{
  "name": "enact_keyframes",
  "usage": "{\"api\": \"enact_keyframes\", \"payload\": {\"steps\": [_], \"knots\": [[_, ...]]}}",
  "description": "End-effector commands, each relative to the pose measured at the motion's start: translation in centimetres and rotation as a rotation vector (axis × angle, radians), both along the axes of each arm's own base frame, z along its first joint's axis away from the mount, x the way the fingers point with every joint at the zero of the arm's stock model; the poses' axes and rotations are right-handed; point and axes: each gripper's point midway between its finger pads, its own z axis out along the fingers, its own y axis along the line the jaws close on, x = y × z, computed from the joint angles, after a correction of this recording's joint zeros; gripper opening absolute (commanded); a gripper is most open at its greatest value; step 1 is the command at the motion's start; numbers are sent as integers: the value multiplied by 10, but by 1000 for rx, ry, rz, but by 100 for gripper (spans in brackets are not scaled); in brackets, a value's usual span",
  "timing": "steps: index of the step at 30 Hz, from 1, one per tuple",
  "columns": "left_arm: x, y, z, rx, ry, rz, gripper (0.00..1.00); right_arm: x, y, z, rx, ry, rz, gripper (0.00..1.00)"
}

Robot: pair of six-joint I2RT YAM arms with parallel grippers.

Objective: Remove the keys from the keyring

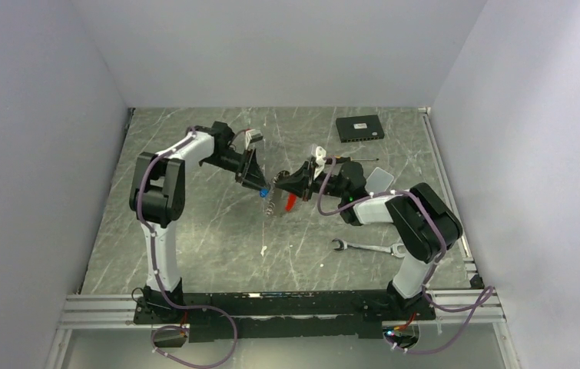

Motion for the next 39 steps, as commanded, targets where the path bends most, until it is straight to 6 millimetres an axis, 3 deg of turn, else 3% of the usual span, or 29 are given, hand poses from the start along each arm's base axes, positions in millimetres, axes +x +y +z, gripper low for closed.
{"api": "enact_keyframes", "payload": {"steps": [1,6,16,19,25,32,39], "knots": [[13,22,54,-60,-173,41,48,0,1,53,71,-94,55,0],[24,37,77,-54,-301,72,47,4,3,64,62,-74,78,0],[14,34,132,-148,-790,81,35,-8,2,89,96,-48,172,0],[4,27,131,-159,-894,58,31,-11,2,97,113,-41,187,0],[-18,12,123,-192,-941,-46,24,-13,3,102,131,-24,199,0],[-24,5,124,-217,-967,-88,17,-15,6,107,139,-19,203,0],[-34,2,122,-232,-980,-129,21,-14,7,100,125,-8,199,0]]}}
